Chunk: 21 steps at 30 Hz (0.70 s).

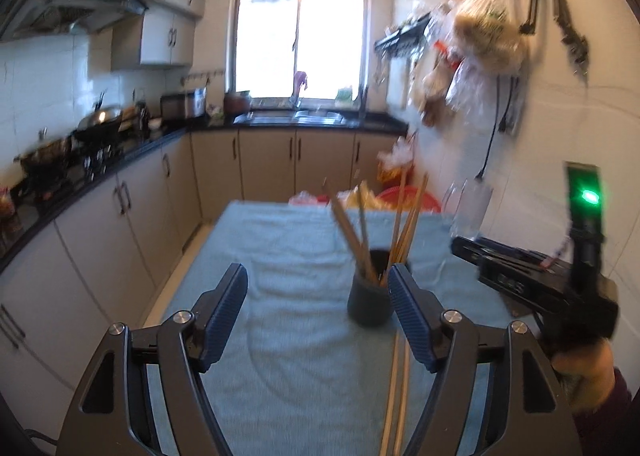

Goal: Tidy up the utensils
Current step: 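Open both grippers to release the chopsticks into the black cup, then move both open grippers back to the last chopsticks on the cloth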

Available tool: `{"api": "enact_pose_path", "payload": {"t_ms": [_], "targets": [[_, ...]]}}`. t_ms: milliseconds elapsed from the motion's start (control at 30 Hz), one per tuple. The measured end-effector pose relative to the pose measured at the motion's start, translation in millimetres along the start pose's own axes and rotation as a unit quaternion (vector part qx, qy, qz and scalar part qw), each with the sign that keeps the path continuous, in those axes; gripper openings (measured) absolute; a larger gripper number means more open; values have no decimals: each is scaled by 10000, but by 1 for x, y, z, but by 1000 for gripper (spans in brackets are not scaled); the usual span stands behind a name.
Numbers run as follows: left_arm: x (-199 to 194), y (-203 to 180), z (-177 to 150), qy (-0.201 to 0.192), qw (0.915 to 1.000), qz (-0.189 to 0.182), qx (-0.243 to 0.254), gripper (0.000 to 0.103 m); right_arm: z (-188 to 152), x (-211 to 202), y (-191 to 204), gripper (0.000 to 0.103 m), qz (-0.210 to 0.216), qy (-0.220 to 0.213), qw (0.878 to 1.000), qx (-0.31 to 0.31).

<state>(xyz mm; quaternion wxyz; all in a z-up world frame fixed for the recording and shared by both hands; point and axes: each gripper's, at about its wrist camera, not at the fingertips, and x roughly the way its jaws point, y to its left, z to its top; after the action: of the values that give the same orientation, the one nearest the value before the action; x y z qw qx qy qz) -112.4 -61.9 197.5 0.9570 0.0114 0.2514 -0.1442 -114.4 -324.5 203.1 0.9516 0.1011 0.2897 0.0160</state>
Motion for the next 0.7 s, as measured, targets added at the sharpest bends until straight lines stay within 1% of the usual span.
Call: {"api": "enact_pose_path", "payload": {"t_ms": [100, 233, 300, 467, 633, 700], "targets": [[4, 5, -14, 222, 9995, 234, -57, 71, -23, -2, -2, 45, -81, 108, 9999, 93], [5, 3, -29, 315, 9975, 592, 204, 71, -47, -1, -7, 46, -216, 294, 9990, 253], [4, 2, -34, 323, 9966, 689, 304, 71, -55, 0, -11, 46, -218, 378, 9984, 373], [5, 3, -41, 464, 9955, 733, 377, 72, -72, -2, -10, 48, -226, 530, 9967, 576], [8, 9, -48, 615, 9948, 749, 323, 72, -84, 0, -4, 48, -268, 688, 9960, 505], [10, 11, -51, 699, 9943, 744, 297, 72, -90, 4, -2, 48, -253, 817, 9954, 436]]}}
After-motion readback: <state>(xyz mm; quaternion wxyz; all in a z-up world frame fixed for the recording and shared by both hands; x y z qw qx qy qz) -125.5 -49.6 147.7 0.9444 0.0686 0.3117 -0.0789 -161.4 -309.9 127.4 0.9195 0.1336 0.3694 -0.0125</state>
